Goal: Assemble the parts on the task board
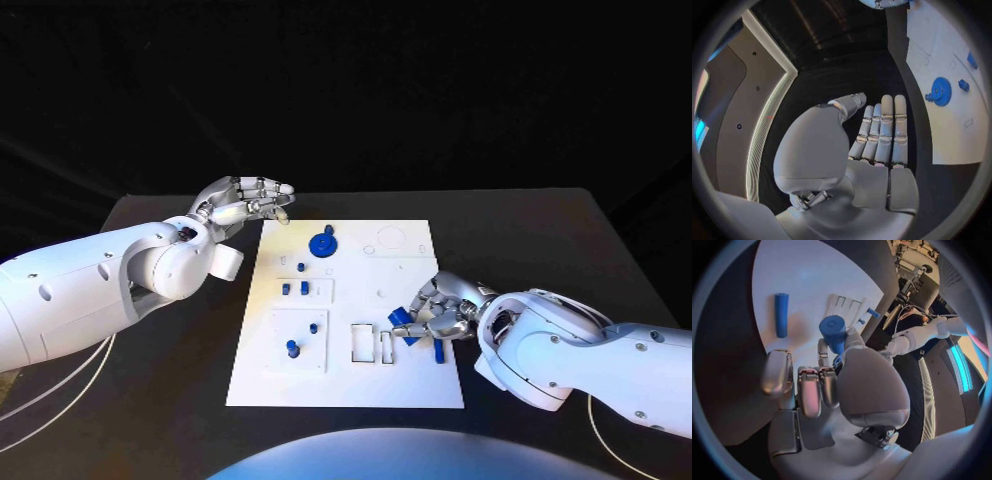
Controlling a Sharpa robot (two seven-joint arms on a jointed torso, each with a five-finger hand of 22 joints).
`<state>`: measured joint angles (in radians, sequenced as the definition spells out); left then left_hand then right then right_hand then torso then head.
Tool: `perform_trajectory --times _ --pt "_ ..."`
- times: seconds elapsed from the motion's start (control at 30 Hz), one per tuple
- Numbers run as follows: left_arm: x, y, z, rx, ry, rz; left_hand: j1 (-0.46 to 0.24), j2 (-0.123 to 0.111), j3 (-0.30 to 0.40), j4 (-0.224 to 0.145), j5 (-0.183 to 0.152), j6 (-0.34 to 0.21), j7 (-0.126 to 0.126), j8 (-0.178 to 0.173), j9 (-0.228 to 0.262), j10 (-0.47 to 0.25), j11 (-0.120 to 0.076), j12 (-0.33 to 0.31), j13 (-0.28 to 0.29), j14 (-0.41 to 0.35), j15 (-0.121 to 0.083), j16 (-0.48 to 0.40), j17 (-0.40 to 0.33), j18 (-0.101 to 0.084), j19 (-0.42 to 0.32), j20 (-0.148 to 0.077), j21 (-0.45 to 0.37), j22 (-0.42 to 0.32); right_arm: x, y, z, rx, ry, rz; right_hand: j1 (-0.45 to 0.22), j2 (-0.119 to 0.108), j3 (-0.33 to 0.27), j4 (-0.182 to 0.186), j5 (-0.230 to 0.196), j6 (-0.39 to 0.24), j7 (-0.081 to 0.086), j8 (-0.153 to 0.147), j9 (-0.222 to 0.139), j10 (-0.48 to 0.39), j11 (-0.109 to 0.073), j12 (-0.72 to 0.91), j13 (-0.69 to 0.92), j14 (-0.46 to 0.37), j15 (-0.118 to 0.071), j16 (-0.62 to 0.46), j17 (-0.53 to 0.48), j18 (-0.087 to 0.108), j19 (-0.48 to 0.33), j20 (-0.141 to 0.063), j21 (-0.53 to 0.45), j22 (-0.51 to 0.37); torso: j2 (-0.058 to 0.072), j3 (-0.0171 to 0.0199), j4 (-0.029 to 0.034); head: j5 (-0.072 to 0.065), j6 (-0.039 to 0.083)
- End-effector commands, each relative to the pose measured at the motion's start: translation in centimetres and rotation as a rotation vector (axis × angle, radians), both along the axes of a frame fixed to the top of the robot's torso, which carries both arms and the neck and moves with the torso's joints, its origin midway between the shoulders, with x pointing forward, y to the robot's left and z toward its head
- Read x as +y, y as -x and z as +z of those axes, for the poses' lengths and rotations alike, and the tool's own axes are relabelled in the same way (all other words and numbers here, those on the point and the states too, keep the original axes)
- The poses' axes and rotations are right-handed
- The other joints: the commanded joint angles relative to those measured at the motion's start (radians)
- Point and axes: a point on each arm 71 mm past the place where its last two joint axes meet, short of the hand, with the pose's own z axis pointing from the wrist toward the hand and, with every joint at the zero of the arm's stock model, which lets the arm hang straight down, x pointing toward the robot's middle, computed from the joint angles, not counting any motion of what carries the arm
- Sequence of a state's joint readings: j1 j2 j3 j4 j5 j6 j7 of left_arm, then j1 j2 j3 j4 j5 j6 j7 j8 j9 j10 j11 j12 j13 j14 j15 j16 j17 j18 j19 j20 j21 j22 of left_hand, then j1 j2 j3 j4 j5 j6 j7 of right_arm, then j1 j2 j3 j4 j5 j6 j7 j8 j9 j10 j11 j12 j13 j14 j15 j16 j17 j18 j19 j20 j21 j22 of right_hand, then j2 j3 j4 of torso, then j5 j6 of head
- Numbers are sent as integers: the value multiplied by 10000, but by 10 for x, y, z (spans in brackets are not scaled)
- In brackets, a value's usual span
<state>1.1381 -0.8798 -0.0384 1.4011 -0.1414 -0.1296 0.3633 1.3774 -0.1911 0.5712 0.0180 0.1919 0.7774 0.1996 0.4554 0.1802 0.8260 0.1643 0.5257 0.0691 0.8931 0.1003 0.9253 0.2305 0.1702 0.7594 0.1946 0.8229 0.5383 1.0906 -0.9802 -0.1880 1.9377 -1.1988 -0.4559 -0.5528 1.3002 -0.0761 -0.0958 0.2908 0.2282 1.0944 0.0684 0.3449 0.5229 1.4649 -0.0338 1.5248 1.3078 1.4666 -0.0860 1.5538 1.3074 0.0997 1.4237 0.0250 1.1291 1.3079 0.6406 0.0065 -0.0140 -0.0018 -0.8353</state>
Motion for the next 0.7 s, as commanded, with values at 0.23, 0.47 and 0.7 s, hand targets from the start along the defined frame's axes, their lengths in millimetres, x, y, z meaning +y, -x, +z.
perform_trajectory --times 0.23,0.47,0.7 --pt "-4 1 1 -40 61 -246 -14 57 -78 -8 3 46 227 55 -13 44 -8 38 -11 24 -48 -41 -15 118 -4 -19 -67 -9 16 3 -4 941 -796 -264 141 396 14 17 32 468 -385 113 52 876 -62 -16 2275 957 -89 24 2188 -175 52 -51 6 932 1 -9 2 -7 -52" --pt "-5 1 1 -36 58 -265 -14 57 -78 -8 3 46 227 55 -13 44 -8 38 -11 24 -48 -41 -15 118 -4 -19 -67 -9 31 6 -10 1340 -993 -51 -23 458 -40 20 29 480 -380 108 32 878 -59 -17 2278 955 -89 22 2182 -171 41 -59 -25 934 -4 -11 12 -21 -94" --pt "-6 1 1 -26 59 -280 -14 57 -78 -8 3 46 227 55 -13 44 -8 38 -11 24 -48 -41 -15 118 -4 -19 -67 -9 40 6 -13 1476 -1071 55 -163 525 -82 21 30 496 -380 112 19 882 -57 -11 2286 956 -89 23 2186 -170 37 -62 -34 942 -3 -16 9 -18 -112"
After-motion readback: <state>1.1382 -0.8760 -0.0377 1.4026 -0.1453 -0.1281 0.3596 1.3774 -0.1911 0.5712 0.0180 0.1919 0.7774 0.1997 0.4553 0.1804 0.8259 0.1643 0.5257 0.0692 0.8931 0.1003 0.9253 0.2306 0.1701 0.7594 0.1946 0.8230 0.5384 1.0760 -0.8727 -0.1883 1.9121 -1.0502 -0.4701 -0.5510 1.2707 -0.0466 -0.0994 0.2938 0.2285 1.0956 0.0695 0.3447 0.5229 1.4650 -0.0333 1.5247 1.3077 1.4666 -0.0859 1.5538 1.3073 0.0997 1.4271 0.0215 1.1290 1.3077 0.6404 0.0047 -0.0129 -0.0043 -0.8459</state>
